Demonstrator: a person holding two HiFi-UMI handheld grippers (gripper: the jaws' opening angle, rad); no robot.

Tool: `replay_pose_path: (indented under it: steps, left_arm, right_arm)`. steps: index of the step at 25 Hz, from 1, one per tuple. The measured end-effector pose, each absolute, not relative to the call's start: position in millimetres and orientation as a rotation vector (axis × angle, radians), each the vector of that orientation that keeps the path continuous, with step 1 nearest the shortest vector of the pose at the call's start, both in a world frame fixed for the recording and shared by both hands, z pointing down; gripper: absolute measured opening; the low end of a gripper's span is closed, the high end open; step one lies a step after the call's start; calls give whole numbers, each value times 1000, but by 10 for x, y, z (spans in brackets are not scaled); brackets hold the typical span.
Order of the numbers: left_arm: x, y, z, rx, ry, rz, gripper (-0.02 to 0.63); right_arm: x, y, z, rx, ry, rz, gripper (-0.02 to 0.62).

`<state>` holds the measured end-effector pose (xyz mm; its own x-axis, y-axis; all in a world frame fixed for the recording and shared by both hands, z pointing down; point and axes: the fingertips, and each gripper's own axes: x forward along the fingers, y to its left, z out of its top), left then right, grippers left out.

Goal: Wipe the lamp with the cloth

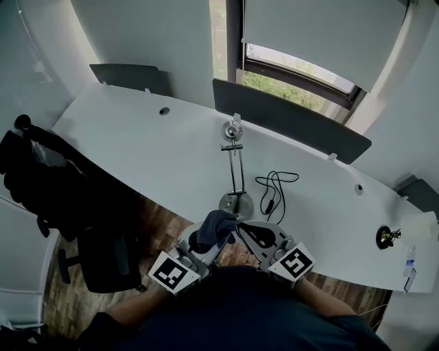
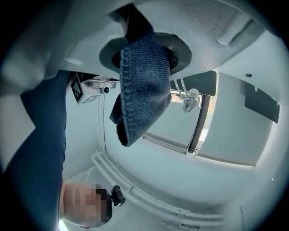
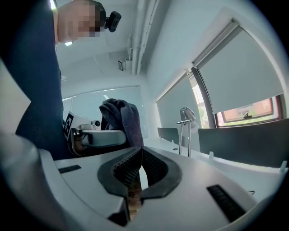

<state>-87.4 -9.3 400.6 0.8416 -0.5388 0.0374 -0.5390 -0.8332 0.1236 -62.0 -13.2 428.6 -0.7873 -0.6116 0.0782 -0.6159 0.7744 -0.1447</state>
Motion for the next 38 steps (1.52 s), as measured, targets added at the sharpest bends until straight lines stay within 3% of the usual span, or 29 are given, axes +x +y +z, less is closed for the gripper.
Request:
replay_pose_path:
  steps: [13,38]
  left_arm:
    - [-910,-823,3973,2860,-877,-30,80]
    - [-1051,-1623,4029,2854,-1174,194,80]
  right_arm:
    - [-346,-884,4344,1159,-2875,284,12]
    - [-295,-1533,4526,916,-2908,313,15]
